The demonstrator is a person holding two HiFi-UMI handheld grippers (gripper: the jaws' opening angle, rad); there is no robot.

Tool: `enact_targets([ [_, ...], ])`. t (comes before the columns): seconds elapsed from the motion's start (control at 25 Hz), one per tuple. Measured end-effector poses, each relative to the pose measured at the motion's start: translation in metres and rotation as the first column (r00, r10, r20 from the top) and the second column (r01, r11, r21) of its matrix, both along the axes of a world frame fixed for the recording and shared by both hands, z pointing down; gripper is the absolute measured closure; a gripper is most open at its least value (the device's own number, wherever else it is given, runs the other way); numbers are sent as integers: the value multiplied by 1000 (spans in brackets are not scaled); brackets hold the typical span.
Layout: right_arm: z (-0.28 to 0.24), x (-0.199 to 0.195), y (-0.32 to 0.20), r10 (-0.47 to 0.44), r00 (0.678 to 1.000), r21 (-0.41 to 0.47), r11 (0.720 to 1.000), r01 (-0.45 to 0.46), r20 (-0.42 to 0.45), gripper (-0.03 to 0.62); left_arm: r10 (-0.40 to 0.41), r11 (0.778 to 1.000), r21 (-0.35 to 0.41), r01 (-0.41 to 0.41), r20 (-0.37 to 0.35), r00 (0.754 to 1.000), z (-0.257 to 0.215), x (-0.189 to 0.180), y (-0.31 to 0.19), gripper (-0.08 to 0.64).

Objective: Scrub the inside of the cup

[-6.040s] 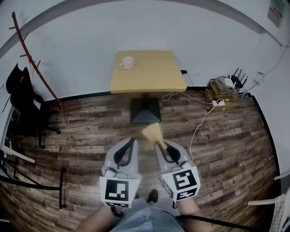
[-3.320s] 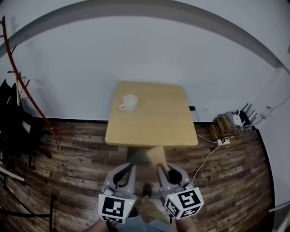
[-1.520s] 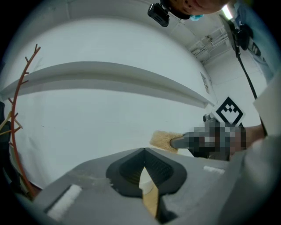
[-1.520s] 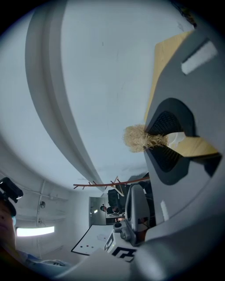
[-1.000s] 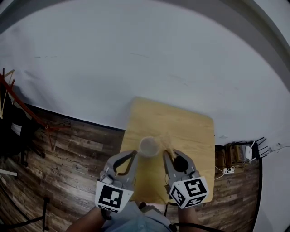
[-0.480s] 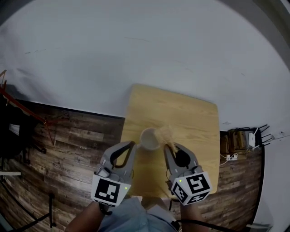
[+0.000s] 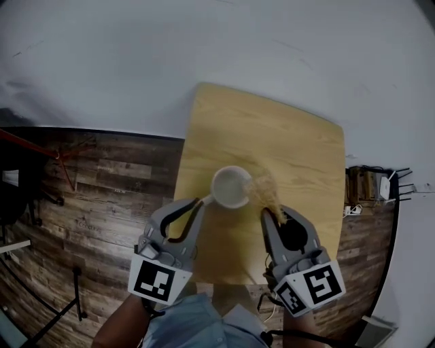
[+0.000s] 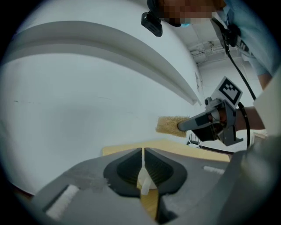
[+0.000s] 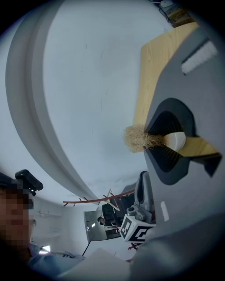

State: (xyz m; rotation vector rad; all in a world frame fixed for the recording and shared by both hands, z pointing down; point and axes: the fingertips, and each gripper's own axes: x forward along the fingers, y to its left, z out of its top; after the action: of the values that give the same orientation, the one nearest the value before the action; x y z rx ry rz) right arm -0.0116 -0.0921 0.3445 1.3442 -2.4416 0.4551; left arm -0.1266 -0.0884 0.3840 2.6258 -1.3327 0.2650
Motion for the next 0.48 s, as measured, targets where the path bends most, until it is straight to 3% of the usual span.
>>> enact_targets([
  [0.08,5,-2,1,-2,1000,-14,1000,2,0,535,50,999,10,-50,13,999,11,2,3,529],
  [0.32,18,-7,5,-10,1000,-43,999,10,-4,535,133,991,20,-133,36,991,47,14,7,387],
  [0.48,28,-4,5,2,1000,-55,999,-3,-24,535,159,987,20,-160,64,985,67,20,0,370],
])
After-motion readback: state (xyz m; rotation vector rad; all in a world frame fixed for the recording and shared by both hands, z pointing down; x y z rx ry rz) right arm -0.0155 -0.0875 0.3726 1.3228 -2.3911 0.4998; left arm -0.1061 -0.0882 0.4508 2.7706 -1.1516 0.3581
